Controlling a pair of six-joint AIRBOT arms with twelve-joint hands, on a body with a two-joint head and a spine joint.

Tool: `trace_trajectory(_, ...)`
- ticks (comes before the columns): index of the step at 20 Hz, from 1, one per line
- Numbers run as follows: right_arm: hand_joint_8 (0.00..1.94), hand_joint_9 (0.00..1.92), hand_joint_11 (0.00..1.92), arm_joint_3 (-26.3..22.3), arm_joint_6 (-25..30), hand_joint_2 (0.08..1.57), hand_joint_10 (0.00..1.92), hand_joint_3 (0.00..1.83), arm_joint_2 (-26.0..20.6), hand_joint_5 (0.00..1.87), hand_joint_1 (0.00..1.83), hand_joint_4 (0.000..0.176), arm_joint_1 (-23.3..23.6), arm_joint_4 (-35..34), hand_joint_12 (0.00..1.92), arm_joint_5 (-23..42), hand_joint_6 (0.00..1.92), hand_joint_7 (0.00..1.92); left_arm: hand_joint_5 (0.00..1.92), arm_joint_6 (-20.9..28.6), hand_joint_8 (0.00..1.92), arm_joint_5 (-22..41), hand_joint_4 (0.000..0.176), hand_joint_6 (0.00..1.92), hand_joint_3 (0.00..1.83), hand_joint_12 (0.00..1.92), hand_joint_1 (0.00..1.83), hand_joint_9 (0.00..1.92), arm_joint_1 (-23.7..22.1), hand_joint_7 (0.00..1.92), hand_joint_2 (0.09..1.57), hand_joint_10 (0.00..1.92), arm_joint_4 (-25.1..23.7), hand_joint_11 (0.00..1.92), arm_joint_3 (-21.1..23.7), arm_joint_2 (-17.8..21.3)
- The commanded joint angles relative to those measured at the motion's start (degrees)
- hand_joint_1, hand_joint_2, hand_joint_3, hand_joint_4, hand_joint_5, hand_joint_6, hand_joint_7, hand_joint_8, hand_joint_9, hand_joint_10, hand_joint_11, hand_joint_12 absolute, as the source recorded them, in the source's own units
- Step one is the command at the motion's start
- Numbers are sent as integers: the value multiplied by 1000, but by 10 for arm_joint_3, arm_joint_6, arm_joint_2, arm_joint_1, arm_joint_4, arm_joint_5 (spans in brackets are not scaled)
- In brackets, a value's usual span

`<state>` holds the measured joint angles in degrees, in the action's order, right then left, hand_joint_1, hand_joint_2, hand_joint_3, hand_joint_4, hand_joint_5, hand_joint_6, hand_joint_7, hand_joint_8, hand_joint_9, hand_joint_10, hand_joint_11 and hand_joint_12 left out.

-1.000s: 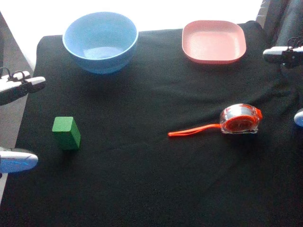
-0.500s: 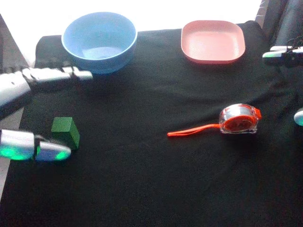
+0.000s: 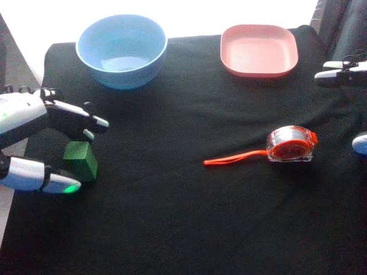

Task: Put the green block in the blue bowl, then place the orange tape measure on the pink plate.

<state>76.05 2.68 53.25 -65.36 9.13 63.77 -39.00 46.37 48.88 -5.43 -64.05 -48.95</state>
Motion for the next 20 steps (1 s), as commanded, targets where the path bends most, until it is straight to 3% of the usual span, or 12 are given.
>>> trace_trajectory(1,1,253,0,4,4,1081,1,9,0,395,914,54,6,-26,783,62,1,221,741,3,46,58,0,12,7,1629,1007,612,-7,1031,986,934,10,228,-4,0)
trace_trajectory(2,2,259,0,4,4,1087,2,5,0,398,924,48,6,-25,802,62,1,227,775,3,51,55,0,6,3,1640,1005,631,-9,1074,1005,987,9,268,-5,-3)
trace_trajectory(3,1,261,7,4,4,1095,2,6,1,397,920,50,6,-25,815,62,0,226,891,3,607,52,0,3,20,1570,1290,763,-11,1120,1021,920,8,430,-7,-6)
trace_trajectory(4,1,269,1,4,4,1102,2,2,1,395,923,42,6,-25,848,62,0,233,980,3,893,52,0,543,7,1517,1278,859,-12,1122,1069,873,8,559,-9,-8)
trace_trajectory(5,2,273,0,5,4,1110,3,4,2,393,928,27,6,-25,856,62,0,237,1043,3,940,49,0,597,3,1452,1281,944,-13,1131,1067,811,9,666,-14,-16)
trace_trajectory(6,1,254,0,5,4,1114,2,3,2,381,909,52,6,-25,793,61,0,229,1183,3,1137,46,0,353,0,1452,1279,990,-15,1035,1079,867,9,751,-17,-21)
trace_trajectory(7,5,268,0,5,4,1114,6,1,2,394,914,39,6,-25,815,60,3,247,1238,3,1186,44,0,263,0,1405,1279,1009,-19,1006,1077,886,9,801,-21,-26)
trace_trajectory(12,1,277,0,4,5,1124,1,2,2,396,835,55,6,-25,887,60,0,261,1194,3,1155,89,0,441,3,1511,1257,943,-54,977,1082,764,4,584,-20,-7)
trace_trajectory(13,3,290,0,4,5,1127,6,3,3,398,836,43,6,-25,894,59,1,267,1199,3,1146,99,0,424,0,1587,1258,918,-70,994,1079,809,-3,330,-20,3)
trace_trajectory(14,3,294,0,4,5,1131,6,3,3,398,846,34,6,-25,892,58,1,270,1204,3,1142,99,0,403,0,1575,1261,904,-92,1000,1077,819,-12,324,-24,8)
trace_trajectory(17,3,289,0,6,5,1131,3,0,5,392,836,32,6,-25,846,58,2,276,1186,3,1166,66,0,465,0,1498,1253,887,-175,963,1086,806,-25,580,-60,-4)
trace_trajectory(20,1,261,0,8,5,1137,0,1,7,391,832,48,6,-25,794,58,0,263,964,2,910,-10,0,931,0,1135,1234,1118,-273,1077,1100,384,-32,784,-125,-59)
